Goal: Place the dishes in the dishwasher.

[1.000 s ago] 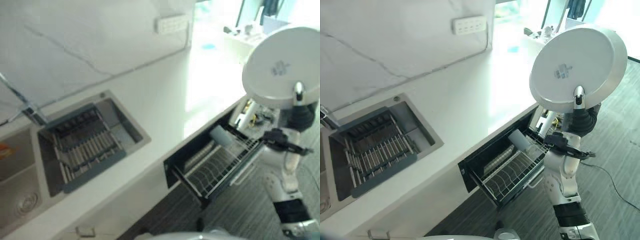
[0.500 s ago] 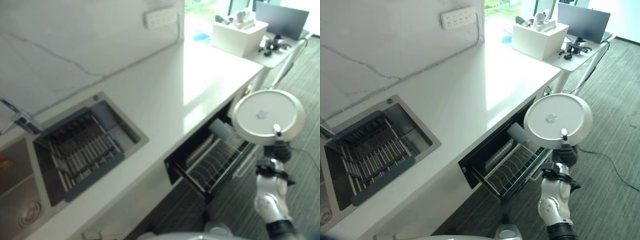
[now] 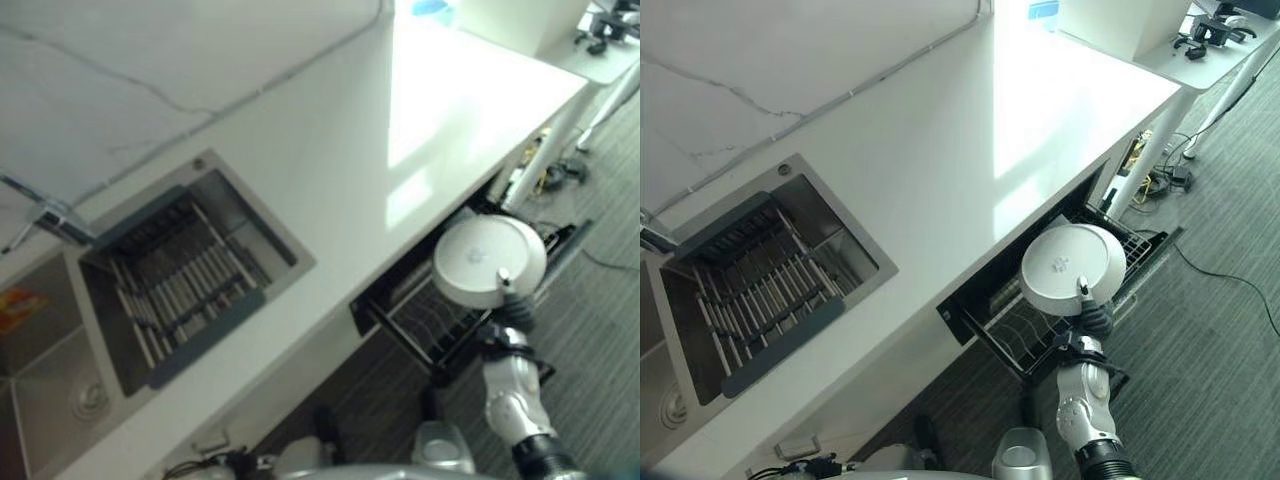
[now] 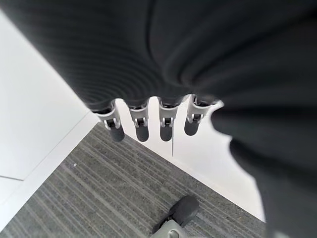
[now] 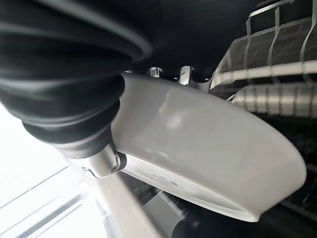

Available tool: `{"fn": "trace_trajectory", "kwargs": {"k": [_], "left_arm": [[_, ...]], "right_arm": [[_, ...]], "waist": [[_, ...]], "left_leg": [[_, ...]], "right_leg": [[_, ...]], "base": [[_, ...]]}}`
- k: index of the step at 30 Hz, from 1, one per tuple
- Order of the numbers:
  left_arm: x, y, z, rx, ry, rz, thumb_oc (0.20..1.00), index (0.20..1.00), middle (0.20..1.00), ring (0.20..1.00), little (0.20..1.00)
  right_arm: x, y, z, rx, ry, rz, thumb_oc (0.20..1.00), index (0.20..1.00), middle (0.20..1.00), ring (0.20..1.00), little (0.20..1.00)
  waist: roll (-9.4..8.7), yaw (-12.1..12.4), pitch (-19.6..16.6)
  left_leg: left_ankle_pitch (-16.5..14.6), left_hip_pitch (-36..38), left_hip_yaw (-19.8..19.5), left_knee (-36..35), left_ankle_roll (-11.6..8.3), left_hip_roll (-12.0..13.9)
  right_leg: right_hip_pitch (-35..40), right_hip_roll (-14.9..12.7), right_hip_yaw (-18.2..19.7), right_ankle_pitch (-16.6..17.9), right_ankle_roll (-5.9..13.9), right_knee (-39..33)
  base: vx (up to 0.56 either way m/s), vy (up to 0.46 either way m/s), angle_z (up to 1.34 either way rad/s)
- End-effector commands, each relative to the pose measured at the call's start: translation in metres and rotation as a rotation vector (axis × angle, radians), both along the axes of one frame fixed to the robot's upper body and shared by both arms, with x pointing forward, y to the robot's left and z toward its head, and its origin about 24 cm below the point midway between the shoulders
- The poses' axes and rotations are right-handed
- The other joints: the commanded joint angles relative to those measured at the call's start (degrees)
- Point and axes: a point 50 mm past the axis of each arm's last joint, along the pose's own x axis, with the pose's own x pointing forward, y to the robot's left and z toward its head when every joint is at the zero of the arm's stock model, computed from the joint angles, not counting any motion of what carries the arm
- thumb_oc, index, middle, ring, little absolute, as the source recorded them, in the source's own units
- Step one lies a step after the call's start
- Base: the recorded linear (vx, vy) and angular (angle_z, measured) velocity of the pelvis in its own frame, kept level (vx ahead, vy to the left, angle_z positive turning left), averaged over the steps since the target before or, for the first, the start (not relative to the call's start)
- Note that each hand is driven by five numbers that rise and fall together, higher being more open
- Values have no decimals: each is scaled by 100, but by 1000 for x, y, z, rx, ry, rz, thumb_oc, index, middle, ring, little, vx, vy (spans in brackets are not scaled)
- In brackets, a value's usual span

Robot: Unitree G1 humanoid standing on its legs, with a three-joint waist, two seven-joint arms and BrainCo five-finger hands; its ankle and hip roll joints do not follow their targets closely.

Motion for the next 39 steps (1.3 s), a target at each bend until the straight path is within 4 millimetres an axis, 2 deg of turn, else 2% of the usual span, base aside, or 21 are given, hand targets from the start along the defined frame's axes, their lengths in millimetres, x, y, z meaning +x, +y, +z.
{"fn": "trace_trajectory", "kwargs": {"k": [1,5,6,10,15,19,22,27,30,39], "left_arm": [[25,-37,0,-128,-69,-23,1000,1000,1000,1000,1000],[31,-38,1,-133,-90,-24,1000,1000,1000,1000,1000],[37,-38,3,-137,-104,-30,1000,1000,1000,1000,1000],[42,-35,5,-129,-101,-45,1000,1000,1000,1000,1000],[48,-26,8,-103,-96,-86,1000,1000,1000,1000,1000],[52,-18,10,-88,-103,-112,1000,1000,1000,1000,1000],[59,-10,14,-81,-124,-122,1000,1000,1000,1000,1000],[70,0,20,-55,-148,-123,1000,1000,1000,1000,1000],[88,10,30,-25,-194,-122,1000,1000,1000,1000,1000],[124,7,48,-10,-297,-169,1000,1000,1000,1000,1000]], "right_arm": [[28,6,48,-60,-212,13,200,200,200,200,200],[32,7,33,-122,-68,21,200,200,200,200,200],[36,9,23,-264,61,50,200,200,200,200,200],[48,4,17,-497,239,35,200,200,200,200,200],[78,-5,45,-834,311,53,200,200,200,200,200],[93,-11,65,-1108,317,98,200,200,200,200,200],[101,-10,80,-1387,306,192,200,200,200,200,200],[106,-16,84,-1567,331,241,200,200,200,200,200],[112,-25,90,-1700,379,226,200,200,200,200,200],[131,-31,115,-2067,430,94,200,200,200,200,200]], "waist": [[-67,100,103],[-43,129,199],[-43,170,239],[-64,293,258],[-108,515,307],[-151,639,334],[-208,732,399],[-290,846,509],[-328,976,776],[-252,1219,1238]], "left_leg": [[-539,-316,-909,805,108,176],[-508,-364,-953,799,106,158],[-500,-395,-980,809,100,154],[-499,-412,-1052,824,92,159],[-400,-461,-1153,721,61,223],[-354,-528,-1172,693,33,264],[-322,-633,-1170,738,20,313],[-319,-796,-1168,871,9,367],[-327,-1129,-1253,1100,57,393],[-388,-1809,-1472,1602,228,234]], "right_leg": [[-303,-147,-333,-641,-207,1044],[-345,-150,-318,-626,-223,1052],[-363,-148,-320,-612,-226,1052],[-340,-134,-338,-610,-231,1050],[-311,-123,-472,-617,-212,1080],[-301,-129,-595,-618,-202,1071],[-336,-126,-673,-629,-196,1127],[-418,-132,-757,-625,-182,1203],[-677,-110,-800,-630,-193,1408],[-1284,-134,-885,-687,-243,1969]], "base": [[-35,27,2],[-63,24,1],[-63,2,1],[-24,-20,1],[-46,-62,14],[-58,-38,15],[-64,-24,12],[-59,-25,13],[-198,-81,15],[-128,-31,8]]}}
